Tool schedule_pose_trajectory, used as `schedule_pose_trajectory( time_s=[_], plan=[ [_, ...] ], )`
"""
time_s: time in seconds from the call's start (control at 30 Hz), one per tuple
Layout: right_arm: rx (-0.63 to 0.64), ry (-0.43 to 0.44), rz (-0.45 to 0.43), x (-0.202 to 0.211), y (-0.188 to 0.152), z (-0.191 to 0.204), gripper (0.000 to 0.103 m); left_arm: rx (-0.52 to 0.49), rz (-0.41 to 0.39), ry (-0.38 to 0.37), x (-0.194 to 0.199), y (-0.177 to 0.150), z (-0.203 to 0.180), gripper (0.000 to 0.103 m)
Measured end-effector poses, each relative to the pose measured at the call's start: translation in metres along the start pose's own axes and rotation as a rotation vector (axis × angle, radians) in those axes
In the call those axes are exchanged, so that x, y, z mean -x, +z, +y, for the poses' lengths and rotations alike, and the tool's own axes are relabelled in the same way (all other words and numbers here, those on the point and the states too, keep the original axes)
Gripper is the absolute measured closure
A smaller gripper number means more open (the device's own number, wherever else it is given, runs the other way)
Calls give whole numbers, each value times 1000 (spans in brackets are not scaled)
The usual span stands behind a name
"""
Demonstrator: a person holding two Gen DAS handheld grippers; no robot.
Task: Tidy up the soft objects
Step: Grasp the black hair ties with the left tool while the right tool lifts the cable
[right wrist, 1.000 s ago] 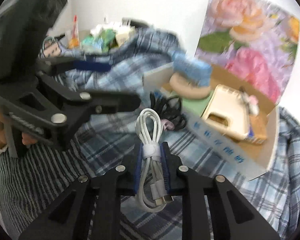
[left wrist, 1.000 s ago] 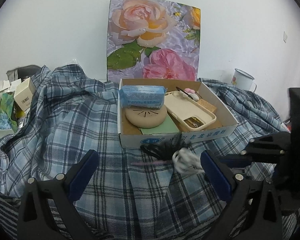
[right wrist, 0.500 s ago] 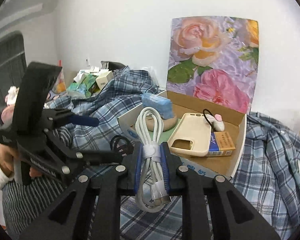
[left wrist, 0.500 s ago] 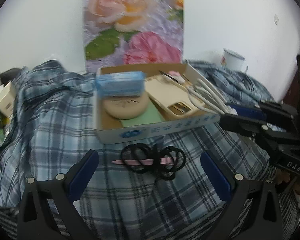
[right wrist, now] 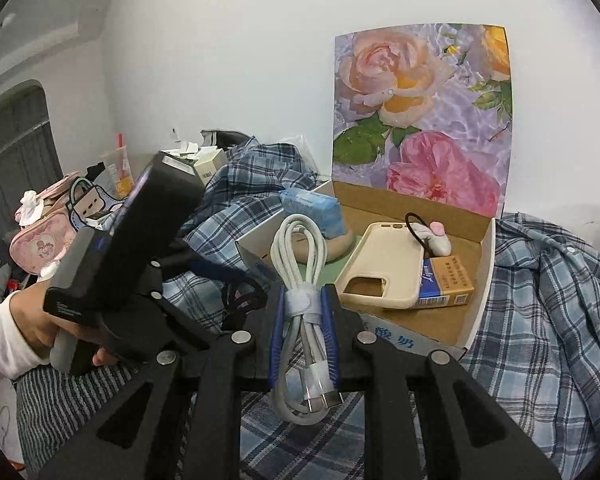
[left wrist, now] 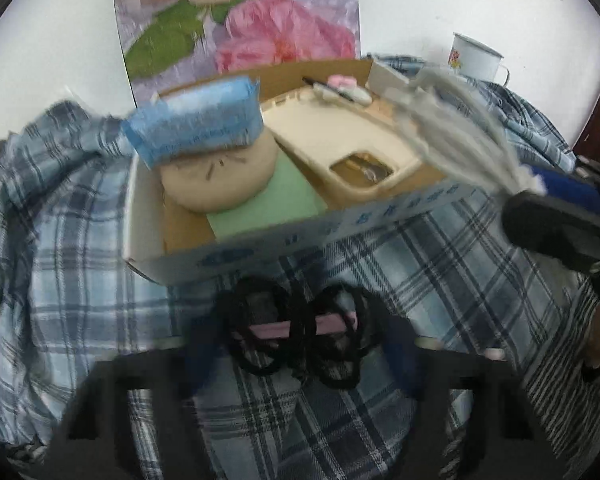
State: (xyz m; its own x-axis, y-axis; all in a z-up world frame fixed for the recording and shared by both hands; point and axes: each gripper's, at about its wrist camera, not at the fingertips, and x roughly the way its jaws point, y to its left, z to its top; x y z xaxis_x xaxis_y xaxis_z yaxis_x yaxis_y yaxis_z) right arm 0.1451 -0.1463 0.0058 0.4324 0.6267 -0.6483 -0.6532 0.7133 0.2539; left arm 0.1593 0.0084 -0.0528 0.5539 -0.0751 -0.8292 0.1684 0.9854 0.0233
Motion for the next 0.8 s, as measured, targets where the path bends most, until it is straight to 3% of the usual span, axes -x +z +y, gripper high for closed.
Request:
schedule_pose_trajectory(
  time_s=[0.03,0.07,0.43,0.8],
  plan=[
    [0,0,0,0,0,0,85,6,-13,-9,2,0,1,58],
    [0,3,0,-1,-1,1,85,10,-24,-19,4,-1,2,65],
    [8,-4,-18,0,-2,2,85,45,-176,-51,36,-6,12,67],
    [25,-28,-56,11,3,4,85,20,-341,-21,83,-6,3,69]
  ],
)
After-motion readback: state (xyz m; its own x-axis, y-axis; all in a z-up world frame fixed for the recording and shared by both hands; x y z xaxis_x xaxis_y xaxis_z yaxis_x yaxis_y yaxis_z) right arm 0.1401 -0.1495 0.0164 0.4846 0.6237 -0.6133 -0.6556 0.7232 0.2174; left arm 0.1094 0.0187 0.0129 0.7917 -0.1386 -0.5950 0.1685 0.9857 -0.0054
